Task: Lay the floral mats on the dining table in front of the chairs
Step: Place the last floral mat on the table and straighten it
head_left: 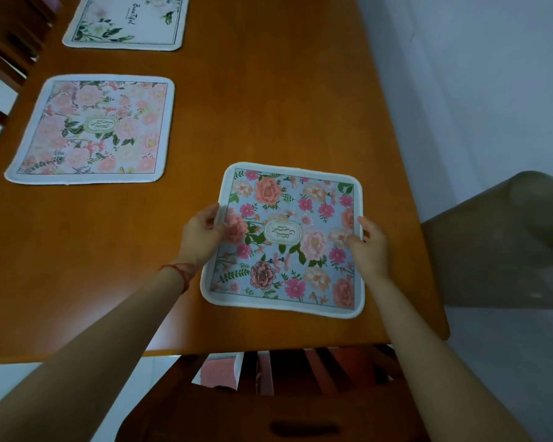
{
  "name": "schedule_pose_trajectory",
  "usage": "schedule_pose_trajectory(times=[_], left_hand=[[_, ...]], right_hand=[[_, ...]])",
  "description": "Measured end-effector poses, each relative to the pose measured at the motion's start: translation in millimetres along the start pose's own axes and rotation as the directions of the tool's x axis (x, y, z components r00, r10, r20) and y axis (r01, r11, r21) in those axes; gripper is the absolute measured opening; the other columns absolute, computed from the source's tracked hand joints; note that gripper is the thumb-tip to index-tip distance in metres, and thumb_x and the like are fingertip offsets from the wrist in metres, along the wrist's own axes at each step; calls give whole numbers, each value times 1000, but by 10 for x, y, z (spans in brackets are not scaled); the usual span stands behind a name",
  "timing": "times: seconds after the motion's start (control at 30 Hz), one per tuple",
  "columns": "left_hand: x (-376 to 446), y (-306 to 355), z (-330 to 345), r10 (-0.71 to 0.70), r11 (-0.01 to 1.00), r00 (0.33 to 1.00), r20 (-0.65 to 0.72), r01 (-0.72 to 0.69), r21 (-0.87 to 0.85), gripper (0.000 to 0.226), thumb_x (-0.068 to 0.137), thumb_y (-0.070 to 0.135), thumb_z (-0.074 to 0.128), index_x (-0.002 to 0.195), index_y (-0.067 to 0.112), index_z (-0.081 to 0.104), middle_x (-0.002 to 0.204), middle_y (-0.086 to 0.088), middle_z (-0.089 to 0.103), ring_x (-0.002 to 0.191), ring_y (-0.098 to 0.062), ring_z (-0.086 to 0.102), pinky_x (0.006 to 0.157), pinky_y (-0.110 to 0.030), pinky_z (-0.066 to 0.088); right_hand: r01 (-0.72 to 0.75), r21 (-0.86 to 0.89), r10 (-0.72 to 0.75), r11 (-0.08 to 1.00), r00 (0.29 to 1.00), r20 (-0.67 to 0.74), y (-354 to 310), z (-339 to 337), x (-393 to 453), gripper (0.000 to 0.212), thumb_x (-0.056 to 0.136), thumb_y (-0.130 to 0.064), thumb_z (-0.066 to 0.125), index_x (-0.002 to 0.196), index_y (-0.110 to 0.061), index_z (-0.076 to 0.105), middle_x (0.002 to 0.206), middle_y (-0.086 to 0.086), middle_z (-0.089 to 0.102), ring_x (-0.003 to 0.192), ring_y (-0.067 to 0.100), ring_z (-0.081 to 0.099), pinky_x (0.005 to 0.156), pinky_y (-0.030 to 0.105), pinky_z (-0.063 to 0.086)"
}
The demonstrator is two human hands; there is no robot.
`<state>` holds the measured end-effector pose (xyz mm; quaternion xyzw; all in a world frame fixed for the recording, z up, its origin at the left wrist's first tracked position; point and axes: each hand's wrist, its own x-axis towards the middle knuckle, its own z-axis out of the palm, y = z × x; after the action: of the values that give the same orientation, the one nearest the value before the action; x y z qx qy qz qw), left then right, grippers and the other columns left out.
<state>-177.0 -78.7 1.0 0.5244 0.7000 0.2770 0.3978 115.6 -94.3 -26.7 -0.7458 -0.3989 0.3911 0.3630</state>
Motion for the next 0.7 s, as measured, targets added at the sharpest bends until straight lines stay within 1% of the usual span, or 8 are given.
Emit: schedule_pose_trajectory(times=[0.1,0.17,0.23,0.33,0.5,0.6,0.67,0.7], left_hand=[[-108,-89,8,-35,999,999,0,35,-13,41,89,11,51,130,12,51,125,-8,58,109,-27,57,83,-35,50],[-231,-133,19,-45,999,998,-32,44,-27,41,89,9,52,130,10,51,128,-9,56,112,-28,55,86,-32,47],[-374,-164,32,-46,997,998,-41,43,-68,41,89,6,51,130,9,51,129,-10,55,113,-26,54,87,-28,45],[-557,-228,55,-58,987,998,-23,54,-151,43,89,2,52,131,8,48,129,-10,55,111,-19,53,88,-28,45],[-722,-304,72,-67,975,998,-9,63,-215,45,87,-2,55,131,5,49,127,-10,56,115,-20,54,93,-29,45],[-712,-284,35,-33,973,999,-16,28,-229,40,87,-1,55,126,7,53,119,-4,59,109,-17,55,94,-32,46],[-633,-222,8,-11,978,999,-35,4,-210,38,89,3,54,126,6,53,118,-2,57,108,-15,54,88,-26,46],[-568,-188,-6,-12,982,999,-45,3,-191,38,90,6,54,128,5,51,121,-3,55,109,-15,53,86,-25,45]], right_hand=[[10,-29,-10,1000,1000,18,-61,18,66,46,87,-9,57,132,-14,48,131,6,50,109,22,57,78,32,56],[24,-56,-21,998,999,49,-116,14,136,48,87,-10,57,133,-15,47,135,5,48,115,22,53,87,36,54],[35,-76,-29,996,997,77,-180,13,217,49,86,-9,56,133,-15,47,134,5,49,117,22,52,92,39,51],[65,-131,-52,989,993,103,-279,33,346,50,84,-9,58,133,-14,48,131,5,52,115,22,53,93,39,50],[96,-139,-77,986,988,133,-415,41,431,48,85,-11,60,132,-13,50,123,4,56,101,15,56,77,26,50],[88,-130,-76,988,992,96,-429,14,349,49,88,-11,58,135,-10,45,128,5,54,104,12,54,77,18,45],[65,-101,-59,993,996,63,-374,-19,249,49,89,-13,58,136,-9,44,125,2,53,98,7,51,65,5,41],[51,-84,-48,995,998,45,-338,-40,185,49,90,-14,58,136,-9,43,125,1,52,96,5,49,57,2,40]])
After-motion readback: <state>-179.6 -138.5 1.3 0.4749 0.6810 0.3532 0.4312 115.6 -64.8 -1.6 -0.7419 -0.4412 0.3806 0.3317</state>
